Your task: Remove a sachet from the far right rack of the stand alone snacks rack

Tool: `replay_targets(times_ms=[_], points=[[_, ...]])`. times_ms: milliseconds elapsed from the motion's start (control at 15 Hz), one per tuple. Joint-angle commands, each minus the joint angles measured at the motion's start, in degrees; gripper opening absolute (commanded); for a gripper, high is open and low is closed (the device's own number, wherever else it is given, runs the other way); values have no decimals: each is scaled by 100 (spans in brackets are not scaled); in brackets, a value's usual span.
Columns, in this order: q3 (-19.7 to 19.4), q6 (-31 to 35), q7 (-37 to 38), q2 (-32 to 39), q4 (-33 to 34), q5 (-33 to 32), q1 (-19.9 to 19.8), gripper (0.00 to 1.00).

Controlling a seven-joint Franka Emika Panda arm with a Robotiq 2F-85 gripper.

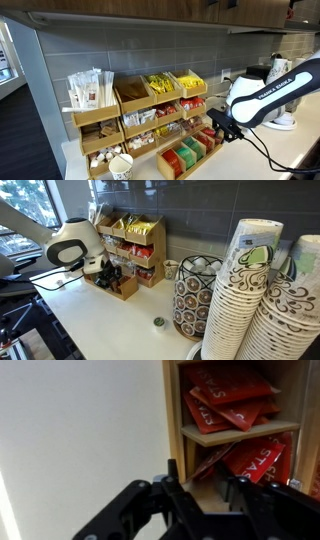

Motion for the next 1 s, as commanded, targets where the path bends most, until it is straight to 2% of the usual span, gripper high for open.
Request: replay_targets(times_ms=[0, 67, 133, 200, 267, 467, 533, 933], points=[[-102, 121, 30, 131, 59, 161, 131, 20], [-104, 125, 32, 134, 64, 176, 136, 19], [-109, 129, 32, 141, 68, 185, 141, 22], [-112, 133, 32, 146, 71, 193, 142, 15], [-115, 136, 32, 148, 70, 205, 143, 18], [-124, 151, 31, 140, 63, 223, 147, 9], [-130, 159, 29, 134, 61, 235, 153, 0], [-178, 261, -33, 25, 62, 364, 206, 0]])
